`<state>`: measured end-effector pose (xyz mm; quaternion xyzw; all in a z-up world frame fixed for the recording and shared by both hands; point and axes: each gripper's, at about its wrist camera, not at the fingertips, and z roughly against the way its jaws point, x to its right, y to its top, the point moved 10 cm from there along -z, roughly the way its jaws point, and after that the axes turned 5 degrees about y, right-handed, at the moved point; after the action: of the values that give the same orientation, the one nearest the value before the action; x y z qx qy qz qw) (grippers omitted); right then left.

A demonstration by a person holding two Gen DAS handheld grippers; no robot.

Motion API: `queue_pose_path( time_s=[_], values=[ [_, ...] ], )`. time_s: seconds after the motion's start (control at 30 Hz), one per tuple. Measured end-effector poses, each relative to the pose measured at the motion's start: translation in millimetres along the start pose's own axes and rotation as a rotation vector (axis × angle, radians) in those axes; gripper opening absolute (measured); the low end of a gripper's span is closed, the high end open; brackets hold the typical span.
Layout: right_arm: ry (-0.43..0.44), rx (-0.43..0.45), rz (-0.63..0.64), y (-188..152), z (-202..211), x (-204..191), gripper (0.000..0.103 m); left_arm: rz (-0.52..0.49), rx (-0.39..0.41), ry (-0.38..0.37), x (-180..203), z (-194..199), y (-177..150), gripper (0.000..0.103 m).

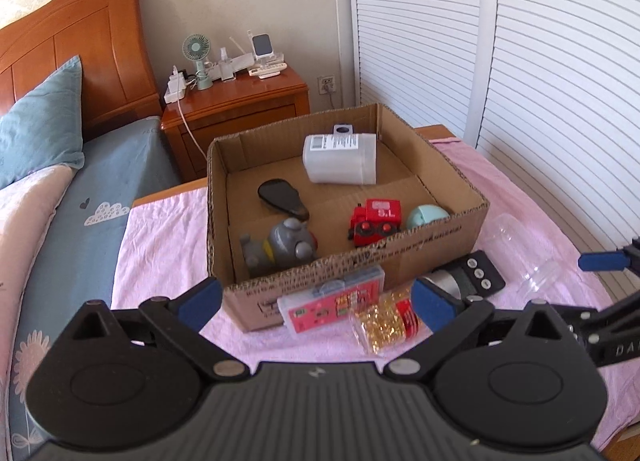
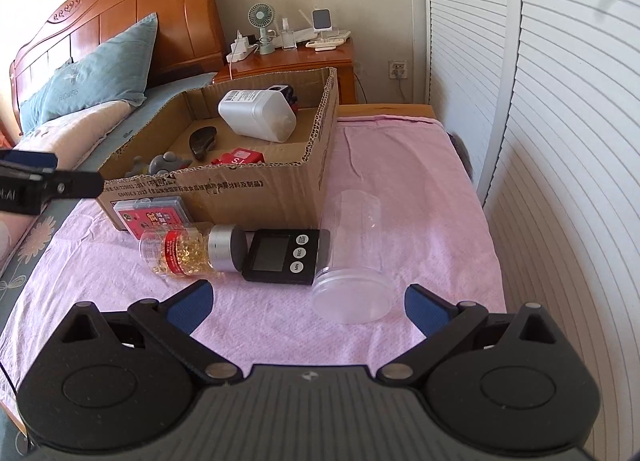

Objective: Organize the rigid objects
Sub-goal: 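Move the right gripper to the clear plastic jar and close on it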

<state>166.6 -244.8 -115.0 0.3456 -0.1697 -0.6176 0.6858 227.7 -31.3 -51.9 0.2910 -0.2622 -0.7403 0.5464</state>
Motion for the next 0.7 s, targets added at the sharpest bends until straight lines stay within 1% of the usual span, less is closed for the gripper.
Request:
queue_pose_path(
  time_s=[0.17, 0.3, 0.4, 0.53, 0.7],
  values=[
    [0.061, 0.015, 0.060, 14.9, -9.6, 5.2, 0.103, 0.074, 0.001, 0.036, -0.4, 7.1, -25.8, 0.100],
    [0.117, -0.003, 0.102, 32.8, -23.4, 11.8, 0.103, 0.050, -0.038, 0.031, 8.0, 2.9, -38.3, 0.100],
    [0.139, -0.030, 0.144, 46.0, -42.1, 17.6, 0.103, 0.041, -0.042, 0.035, 11.4, 2.4, -40.1, 0.100],
    [0.165, -0.056, 0.163, 59.5, -64.1, 24.5, 0.103, 0.045, -0.046, 0.013, 12.9, 3.3, -39.7, 0.100],
    [0.225, -0.087, 0.202, 66.4, -79.7, 18.1, 0.103, 0.057, -0.068, -0.002, 11.6, -0.6, -43.9, 0.100]
  ],
)
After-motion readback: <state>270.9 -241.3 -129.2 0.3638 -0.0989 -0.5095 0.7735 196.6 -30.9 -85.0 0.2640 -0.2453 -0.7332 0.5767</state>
